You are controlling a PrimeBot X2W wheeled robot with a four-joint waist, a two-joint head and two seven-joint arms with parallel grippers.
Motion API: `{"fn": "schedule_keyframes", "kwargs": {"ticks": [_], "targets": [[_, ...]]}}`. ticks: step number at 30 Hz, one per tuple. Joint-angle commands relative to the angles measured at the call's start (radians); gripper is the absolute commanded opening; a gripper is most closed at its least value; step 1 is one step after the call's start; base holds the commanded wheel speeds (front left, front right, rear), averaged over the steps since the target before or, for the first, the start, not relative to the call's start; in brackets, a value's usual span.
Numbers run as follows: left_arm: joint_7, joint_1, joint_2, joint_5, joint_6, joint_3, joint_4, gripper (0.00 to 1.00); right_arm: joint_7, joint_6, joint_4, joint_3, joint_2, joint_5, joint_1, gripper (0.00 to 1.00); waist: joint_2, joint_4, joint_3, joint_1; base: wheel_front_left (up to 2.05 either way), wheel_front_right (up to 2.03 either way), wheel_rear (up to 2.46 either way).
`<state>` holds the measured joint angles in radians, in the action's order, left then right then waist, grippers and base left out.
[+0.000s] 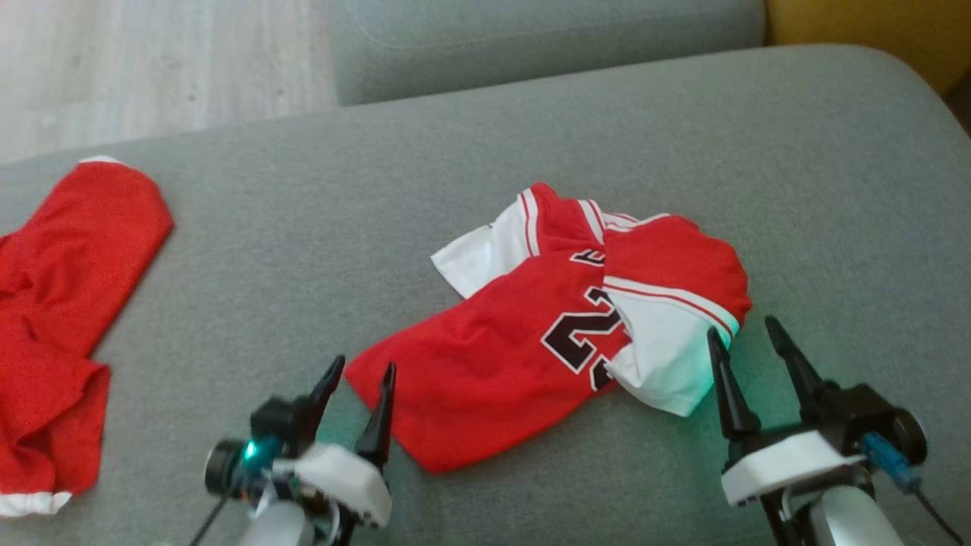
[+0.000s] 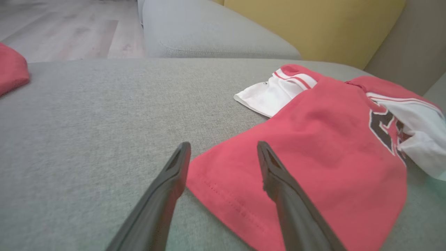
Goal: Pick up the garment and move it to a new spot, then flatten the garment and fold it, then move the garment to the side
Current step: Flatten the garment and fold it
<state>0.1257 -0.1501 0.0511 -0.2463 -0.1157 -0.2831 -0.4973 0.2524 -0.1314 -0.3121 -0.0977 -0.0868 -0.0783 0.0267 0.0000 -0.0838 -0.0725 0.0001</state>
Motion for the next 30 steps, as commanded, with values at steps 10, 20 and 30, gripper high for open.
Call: {"fn": "schedule_keyframes", "kwargs": {"ticks": [10,20,30], "targets": [[-0.102,-0.144,0.041,-0.01,0.013,0.036,-0.153,1.0,0.009,0.001,0.034,-0.032,-0.007,-0.016,0.06,1.0,0.0,-0.062,-0.044,-0.0001,0.0,0.0,0.0],[-0.098,-0.129,0.031,-0.042,-0.008,-0.036,-0.178,0.0,0.009,0.001,0.025,-0.017,-0.001,-0.016,0.057,1.0,0.0,-0.053,-0.015,-0.0001,0.0,0.0,0.0],[-0.157,-0.01,0.049,-0.211,-0.014,-0.121,0.212,0.0,0.009,0.001,0.025,-0.007,-0.003,-0.01,0.022,1.0,0.0,-0.002,0.03,-0.0001,0.0,0.0,0.0]]}}
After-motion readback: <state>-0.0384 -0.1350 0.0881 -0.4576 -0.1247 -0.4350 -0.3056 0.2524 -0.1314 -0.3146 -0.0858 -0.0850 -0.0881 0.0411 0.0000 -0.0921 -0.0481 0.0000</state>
